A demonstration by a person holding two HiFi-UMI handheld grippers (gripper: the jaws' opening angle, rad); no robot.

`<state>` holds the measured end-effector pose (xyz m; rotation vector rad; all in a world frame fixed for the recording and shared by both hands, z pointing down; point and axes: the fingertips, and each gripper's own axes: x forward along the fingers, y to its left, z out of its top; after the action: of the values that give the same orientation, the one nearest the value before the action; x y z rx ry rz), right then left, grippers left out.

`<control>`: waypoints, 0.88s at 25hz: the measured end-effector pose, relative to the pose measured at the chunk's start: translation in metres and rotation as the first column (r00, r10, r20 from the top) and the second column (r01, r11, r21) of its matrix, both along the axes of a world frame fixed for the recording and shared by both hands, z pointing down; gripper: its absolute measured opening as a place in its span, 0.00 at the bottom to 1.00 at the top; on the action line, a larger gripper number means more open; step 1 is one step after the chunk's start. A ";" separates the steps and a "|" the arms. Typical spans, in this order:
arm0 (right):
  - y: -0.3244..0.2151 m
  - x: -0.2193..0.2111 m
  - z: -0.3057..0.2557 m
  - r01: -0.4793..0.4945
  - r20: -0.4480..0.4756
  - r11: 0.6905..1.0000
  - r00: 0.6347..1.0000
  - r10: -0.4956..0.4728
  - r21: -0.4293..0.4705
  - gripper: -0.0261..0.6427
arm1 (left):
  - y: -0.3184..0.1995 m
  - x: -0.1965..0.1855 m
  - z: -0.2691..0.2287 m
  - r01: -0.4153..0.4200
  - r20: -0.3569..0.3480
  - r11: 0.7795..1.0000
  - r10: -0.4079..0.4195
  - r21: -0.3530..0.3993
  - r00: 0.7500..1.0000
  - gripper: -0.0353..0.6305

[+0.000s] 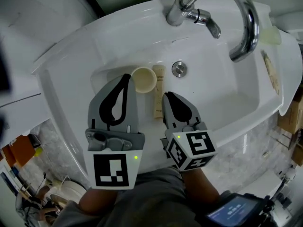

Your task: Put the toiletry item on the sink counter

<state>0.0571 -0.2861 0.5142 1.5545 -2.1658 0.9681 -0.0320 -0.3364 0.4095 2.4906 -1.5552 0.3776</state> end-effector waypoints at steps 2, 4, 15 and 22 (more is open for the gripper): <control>0.002 0.002 -0.027 0.010 -0.015 0.998 1.000 -0.009 0.066 0.09 | 0.011 0.004 -0.023 -0.002 -0.005 0.999 0.002 0.041 1.000 0.07; 0.000 0.002 -0.059 0.026 -0.028 0.988 0.999 -0.022 0.152 0.09 | 0.021 0.006 -0.049 0.000 -0.015 0.995 0.002 0.097 1.000 0.07; 0.026 0.004 -0.259 0.117 -0.146 0.816 0.989 -0.041 0.566 0.08 | 0.080 0.011 -0.178 0.001 -0.019 0.960 0.004 0.279 1.000 0.07; 0.067 0.009 -0.309 0.123 -0.181 0.743 0.984 -0.003 0.658 0.06 | 0.120 0.014 -0.227 -0.008 0.003 0.923 0.007 0.384 1.000 0.07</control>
<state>0.0665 -0.2191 0.2048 1.7361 -2.5626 -0.0198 -0.0180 -0.2161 0.1830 2.7794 -1.7663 0.0768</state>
